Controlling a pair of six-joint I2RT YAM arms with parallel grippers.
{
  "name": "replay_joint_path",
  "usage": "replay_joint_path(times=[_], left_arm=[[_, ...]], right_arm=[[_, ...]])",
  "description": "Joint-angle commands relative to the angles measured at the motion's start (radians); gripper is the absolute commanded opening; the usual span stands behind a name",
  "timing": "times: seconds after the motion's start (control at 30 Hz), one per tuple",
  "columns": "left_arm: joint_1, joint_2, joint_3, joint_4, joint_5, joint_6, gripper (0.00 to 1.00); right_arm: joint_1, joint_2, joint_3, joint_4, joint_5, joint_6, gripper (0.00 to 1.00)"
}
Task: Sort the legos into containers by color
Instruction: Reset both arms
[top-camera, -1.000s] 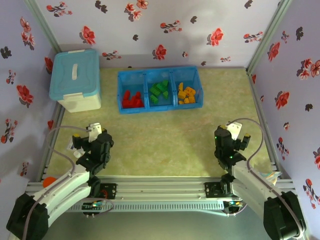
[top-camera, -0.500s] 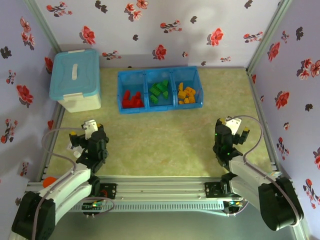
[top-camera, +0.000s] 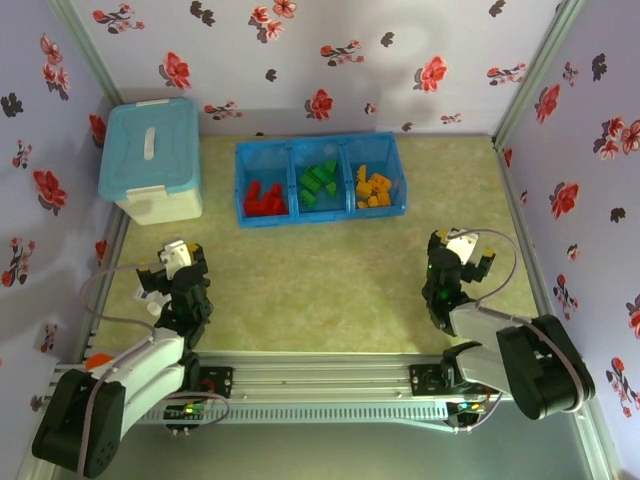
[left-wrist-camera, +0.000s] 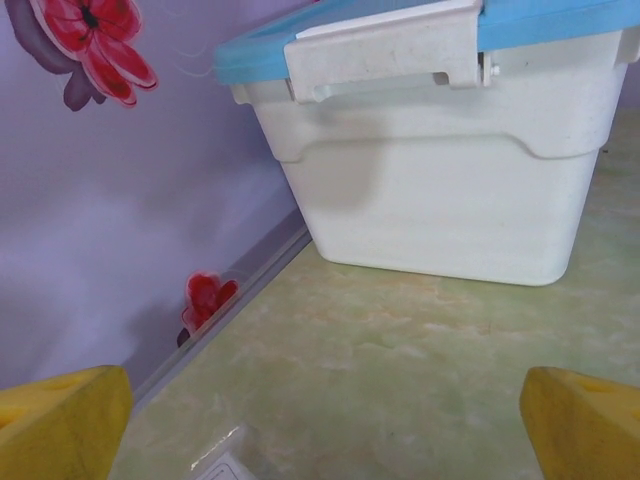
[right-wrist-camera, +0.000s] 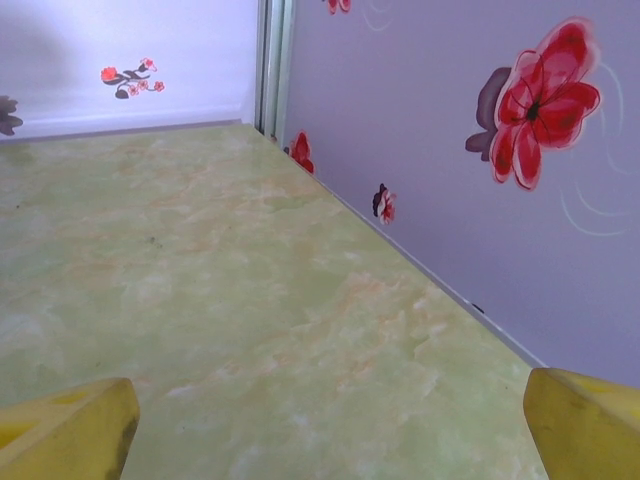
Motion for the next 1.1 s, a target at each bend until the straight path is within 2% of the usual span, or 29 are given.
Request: replay_joint_path(times=[0.0, 0.27, 0.57, 1.07], left_arm=[[0.037, 0.012, -0.028, 0.151, 0.025, -0.009, 1.0], [0.069, 0.06, -0.013, 0.168, 0.05, -0.014, 1.0], [0.088, 0.196, -0.017, 0.345, 0.081, -0.037, 1.0], [0.092, 0.365, 0.01, 0.505, 0.101, -0.026, 1.0]], right_arm=[[-0.01, 0.03, -0.019, 0.153, 0.023, -0.023, 0.99], [-0.025, 0.074, -0.047, 0.275, 0.02, -0.02, 0.99], [-0.043, 0.169, -0.026, 0.362, -0.024, -0.026, 0.99], [-0.067, 0.151, -0.038, 0.354, -0.019, 0.013, 0.99]])
